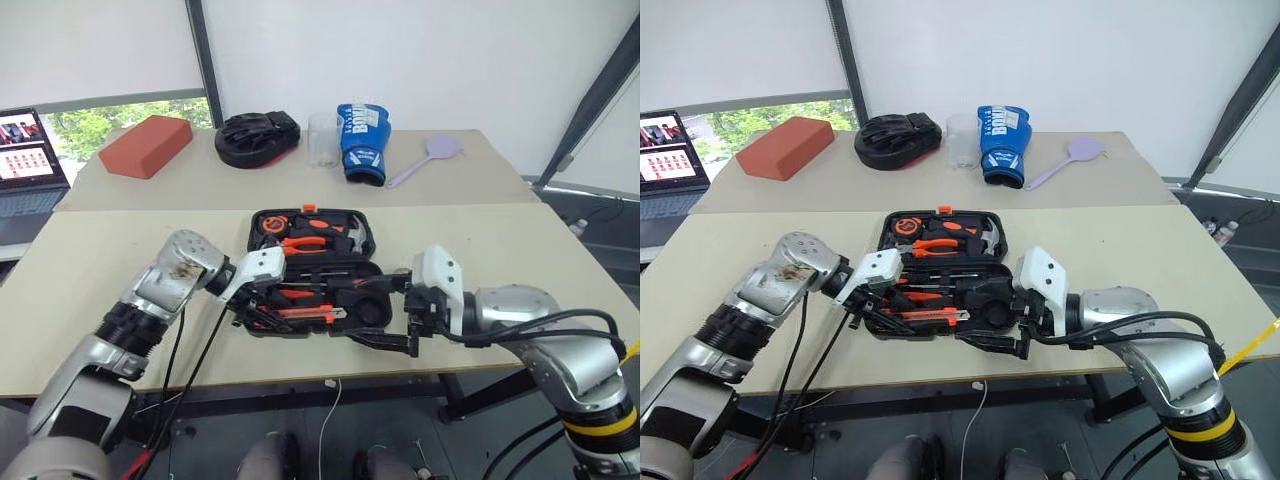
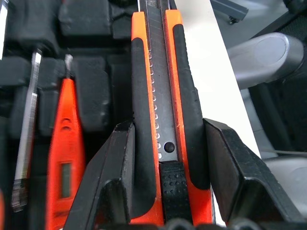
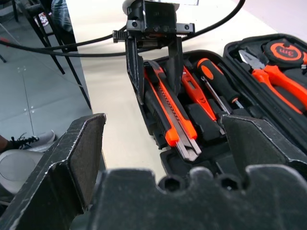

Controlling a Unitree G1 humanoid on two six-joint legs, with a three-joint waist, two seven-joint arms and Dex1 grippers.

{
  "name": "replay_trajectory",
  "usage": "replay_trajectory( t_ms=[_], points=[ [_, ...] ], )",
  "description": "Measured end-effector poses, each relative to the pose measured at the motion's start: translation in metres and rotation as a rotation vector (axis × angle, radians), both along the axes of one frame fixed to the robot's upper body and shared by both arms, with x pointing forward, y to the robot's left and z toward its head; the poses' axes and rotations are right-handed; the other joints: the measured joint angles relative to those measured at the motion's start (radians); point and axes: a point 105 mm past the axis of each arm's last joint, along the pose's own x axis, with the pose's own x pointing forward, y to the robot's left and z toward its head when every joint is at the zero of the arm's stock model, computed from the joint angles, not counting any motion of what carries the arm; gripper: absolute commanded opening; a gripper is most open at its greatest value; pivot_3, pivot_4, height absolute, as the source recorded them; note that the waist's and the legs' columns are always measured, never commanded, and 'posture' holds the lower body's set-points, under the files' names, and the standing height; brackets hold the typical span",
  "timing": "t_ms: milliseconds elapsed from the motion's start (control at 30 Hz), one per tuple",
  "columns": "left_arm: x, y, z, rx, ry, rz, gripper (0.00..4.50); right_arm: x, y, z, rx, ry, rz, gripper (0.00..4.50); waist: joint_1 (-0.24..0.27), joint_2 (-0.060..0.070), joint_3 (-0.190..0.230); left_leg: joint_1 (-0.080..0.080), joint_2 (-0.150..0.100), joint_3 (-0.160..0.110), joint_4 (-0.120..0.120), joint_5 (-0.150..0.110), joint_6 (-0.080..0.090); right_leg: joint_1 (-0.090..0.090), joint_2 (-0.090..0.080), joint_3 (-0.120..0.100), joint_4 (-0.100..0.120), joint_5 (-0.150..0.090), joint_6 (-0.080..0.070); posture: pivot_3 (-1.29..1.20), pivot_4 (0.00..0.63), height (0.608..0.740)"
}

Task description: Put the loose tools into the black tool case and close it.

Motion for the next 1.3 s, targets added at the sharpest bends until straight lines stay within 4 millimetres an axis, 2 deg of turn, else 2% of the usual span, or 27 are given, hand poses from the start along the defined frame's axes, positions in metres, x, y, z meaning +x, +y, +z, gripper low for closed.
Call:
replay_trajectory(
  t_ms=[133,200,300,333,367,467,567,600,867,900,1000,1133,1300],
  points=[
    [0.002,-0.003,-0.001,0.001,0.007,0.006,1.64,-0.001,-0.001,-0.001,0.003,-0.002,-0.021,4.50,0.000,0.000,0.000,0.000,0.000,0.000,0.001,0.000,0.001,0.001,-0.001,0.000,0.000,0.000,0.000,0.00,0.150,0.718],
    [0.003,-0.004,-0.003,-0.002,0.014,0.011,2.64,0.000,-0.002,-0.001,0.006,-0.002,-0.029,4.50,-0.001,0.000,0.000,0.000,0.000,-0.001,0.001,0.000,0.001,0.001,-0.001,0.000,-0.001,0.000,0.000,0.00,0.150,0.718],
    [0.005,-0.007,-0.001,-0.012,0.002,0.000,3.69,0.000,-0.001,-0.001,0.009,-0.006,-0.035,4.50,0.000,0.000,0.000,0.000,0.000,-0.001,0.001,0.000,0.001,0.001,-0.001,0.000,-0.001,0.000,0.000,0.00,0.150,0.718],
    [0.004,-0.009,0.000,-0.020,0.002,-0.013,3.90,0.000,-0.001,-0.001,0.009,-0.006,-0.035,4.50,0.000,0.000,0.000,0.000,0.000,-0.001,0.001,-0.001,0.001,0.001,-0.001,0.000,-0.001,0.000,0.000,0.00,0.150,0.718],
    [0.004,-0.010,0.001,-0.028,0.002,-0.022,4.35,0.000,-0.001,-0.001,0.009,-0.006,-0.035,4.50,0.000,0.000,0.000,0.000,0.000,-0.001,0.001,-0.001,0.001,0.001,-0.001,0.000,-0.001,0.000,0.000,0.00,0.150,0.718],
    [0.006,-0.010,0.009,-0.072,-0.024,-0.015,4.44,0.000,-0.001,-0.001,0.010,-0.005,-0.035,4.50,-0.001,0.000,0.000,0.000,0.000,-0.001,0.001,-0.001,0.001,0.001,-0.001,0.000,-0.001,0.000,0.000,0.00,0.150,0.718],
    [0.008,-0.010,0.021,-0.120,-0.046,-0.010,3.74,0.000,-0.001,-0.001,0.010,-0.005,-0.034,4.50,-0.001,0.000,0.000,0.000,0.000,-0.001,0.001,-0.001,0.001,0.001,-0.002,0.000,-0.001,0.000,0.000,0.00,0.150,0.718],
    [0.008,-0.010,0.023,-0.129,-0.055,-0.006,3.25,0.000,-0.001,-0.001,0.010,-0.005,-0.034,4.50,-0.001,0.000,0.000,0.000,0.000,-0.001,0.001,-0.001,0.001,0.002,-0.001,0.000,-0.001,0.000,0.000,0.00,0.150,0.718],
    [0.017,-0.003,0.018,-0.094,-0.138,0.001,0.31,0.000,-0.001,-0.001,0.009,0.000,-0.027,4.50,0.000,0.000,0.000,0.000,0.000,-0.001,0.002,-0.001,0.001,0.002,-0.001,0.000,-0.001,0.000,0.001,0.00,0.150,0.718],
    [0.017,-0.003,0.017,-0.092,-0.137,0.000,0.08,0.000,-0.001,-0.001,0.009,0.001,-0.026,4.50,0.000,0.000,0.000,0.000,0.000,-0.001,0.002,-0.001,0.001,0.002,-0.001,0.000,-0.001,0.001,0.001,0.00,0.150,0.718],
    [0.016,-0.004,0.014,-0.085,-0.132,-0.022,0.08,0.000,-0.001,-0.001,0.008,0.001,-0.025,4.50,0.000,0.000,0.000,0.000,-0.001,-0.001,0.002,-0.001,0.001,0.002,-0.001,0.000,-0.001,0.000,0.001,0.00,0.150,0.718],
    [0.011,-0.005,-0.001,-0.017,-0.108,-0.058,0.08,0.000,-0.002,-0.001,0.008,-0.001,-0.030,4.50,-0.001,0.000,0.000,0.000,-0.001,-0.001,0.002,-0.001,0.002,0.002,-0.001,0.000,-0.001,0.001,0.001,0.00,0.150,0.718],
    [0.007,-0.003,-0.008,0.086,-0.180,-0.137,0.08,0.008,-0.002,-0.001,0.031,-0.010,-0.089,4.50,-0.002,0.000,0.000,0.001,0.000,-0.001,0.002,-0.001,0.002,0.002,-0.001,0.000,-0.001,0.000,0.000,0.00,0.150,0.718]
  ],
)
